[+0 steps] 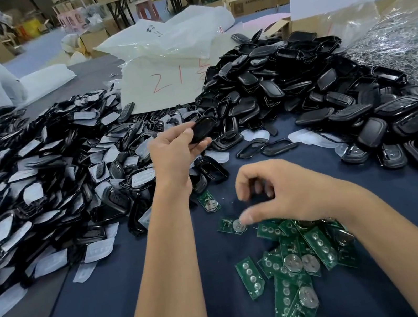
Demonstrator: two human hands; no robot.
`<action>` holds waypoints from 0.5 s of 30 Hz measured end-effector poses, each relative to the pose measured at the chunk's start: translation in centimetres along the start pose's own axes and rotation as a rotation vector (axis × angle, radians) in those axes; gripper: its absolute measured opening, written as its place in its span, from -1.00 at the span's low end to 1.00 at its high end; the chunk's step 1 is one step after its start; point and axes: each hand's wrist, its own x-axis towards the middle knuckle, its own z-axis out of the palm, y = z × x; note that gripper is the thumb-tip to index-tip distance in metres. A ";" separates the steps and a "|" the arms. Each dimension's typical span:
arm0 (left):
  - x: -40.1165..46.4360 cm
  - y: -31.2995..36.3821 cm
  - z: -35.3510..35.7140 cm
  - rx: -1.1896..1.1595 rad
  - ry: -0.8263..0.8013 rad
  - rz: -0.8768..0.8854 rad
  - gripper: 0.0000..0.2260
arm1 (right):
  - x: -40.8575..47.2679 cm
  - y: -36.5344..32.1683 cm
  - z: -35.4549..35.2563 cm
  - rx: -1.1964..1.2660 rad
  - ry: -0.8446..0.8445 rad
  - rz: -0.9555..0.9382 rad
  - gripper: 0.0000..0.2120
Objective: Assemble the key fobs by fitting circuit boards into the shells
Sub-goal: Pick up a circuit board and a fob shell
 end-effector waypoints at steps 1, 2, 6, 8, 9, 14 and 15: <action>-0.1 0.0 0.1 0.003 -0.005 -0.001 -0.81 | 0.0 0.1 0.3 -0.075 -0.023 0.000 -0.65; -0.1 -0.1 0.2 0.006 -0.008 -0.001 -0.82 | 0.0 0.2 0.8 -0.165 -0.061 -0.004 -0.58; -0.2 0.0 0.1 0.003 0.008 -0.001 -0.83 | 0.5 0.0 1.9 -0.267 -0.039 -0.040 -0.61; -0.2 0.2 0.0 -0.008 0.029 -0.007 -0.83 | 0.7 -0.3 2.0 -0.241 0.050 -0.063 -0.62; -0.2 0.2 -0.1 -0.010 0.040 -0.011 -0.83 | 0.8 -0.5 2.2 -0.285 0.095 -0.091 -0.57; -0.4 0.4 -0.1 0.000 0.062 -0.006 -0.82 | 2.3 -2.1 4.7 -0.595 0.065 -0.191 -0.58; -0.4 0.4 -0.1 0.001 0.062 -0.006 -0.82 | 2.5 -2.1 4.9 -0.597 0.054 -0.185 -0.63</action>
